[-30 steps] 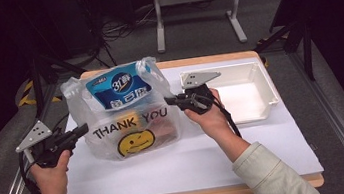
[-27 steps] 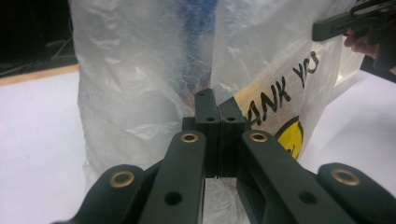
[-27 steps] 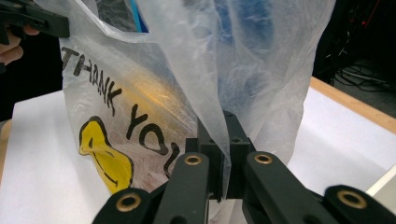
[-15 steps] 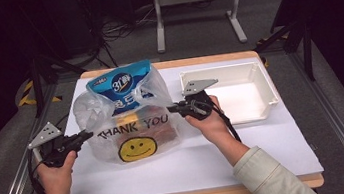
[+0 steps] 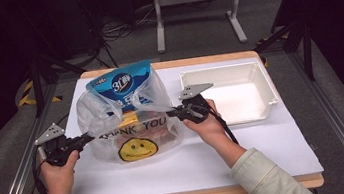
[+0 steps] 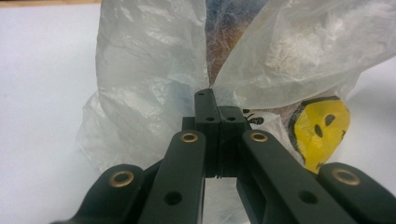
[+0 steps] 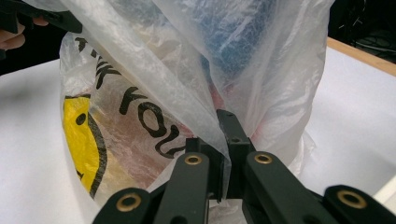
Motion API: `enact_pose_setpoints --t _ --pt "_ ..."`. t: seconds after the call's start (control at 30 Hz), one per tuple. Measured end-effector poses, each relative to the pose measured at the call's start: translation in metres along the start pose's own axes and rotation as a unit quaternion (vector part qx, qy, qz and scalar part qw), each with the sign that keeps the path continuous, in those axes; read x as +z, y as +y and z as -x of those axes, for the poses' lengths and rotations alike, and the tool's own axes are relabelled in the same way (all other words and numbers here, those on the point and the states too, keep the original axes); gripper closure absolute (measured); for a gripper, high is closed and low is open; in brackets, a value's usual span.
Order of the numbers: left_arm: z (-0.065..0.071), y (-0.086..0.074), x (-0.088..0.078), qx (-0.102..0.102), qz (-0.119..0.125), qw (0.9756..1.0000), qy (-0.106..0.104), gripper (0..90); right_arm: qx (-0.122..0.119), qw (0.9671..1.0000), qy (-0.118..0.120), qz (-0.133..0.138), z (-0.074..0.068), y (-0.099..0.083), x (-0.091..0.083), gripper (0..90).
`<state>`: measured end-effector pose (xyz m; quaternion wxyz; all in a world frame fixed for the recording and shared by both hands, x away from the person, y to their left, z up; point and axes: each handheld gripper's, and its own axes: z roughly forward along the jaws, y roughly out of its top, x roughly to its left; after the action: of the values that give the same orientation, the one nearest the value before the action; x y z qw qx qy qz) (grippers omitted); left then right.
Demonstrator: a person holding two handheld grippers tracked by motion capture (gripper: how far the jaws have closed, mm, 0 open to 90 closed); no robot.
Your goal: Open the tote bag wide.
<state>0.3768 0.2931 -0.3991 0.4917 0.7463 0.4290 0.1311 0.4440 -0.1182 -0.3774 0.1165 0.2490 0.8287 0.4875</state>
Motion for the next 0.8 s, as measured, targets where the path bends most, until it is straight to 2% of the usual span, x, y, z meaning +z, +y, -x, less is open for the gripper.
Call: enact_pose_setpoints --t 0.2,0.43,0.8 --pt "-0.001 -0.004 0.007 -0.007 -0.017 0.9998 -0.004 89.7 0.007 0.9999 0.000 -0.010 0.002 -0.008 0.004 89.1" --pt "0.000 -0.009 0.010 -0.004 -0.038 0.9992 -0.015 89.5 0.015 0.9997 0.006 -0.016 0.003 -0.019 0.002 89.2" --pt "0.004 -0.014 0.019 0.000 -0.081 0.9966 -0.019 89.2 0.028 0.9993 0.010 -0.022 0.004 -0.031 0.000 89.2"
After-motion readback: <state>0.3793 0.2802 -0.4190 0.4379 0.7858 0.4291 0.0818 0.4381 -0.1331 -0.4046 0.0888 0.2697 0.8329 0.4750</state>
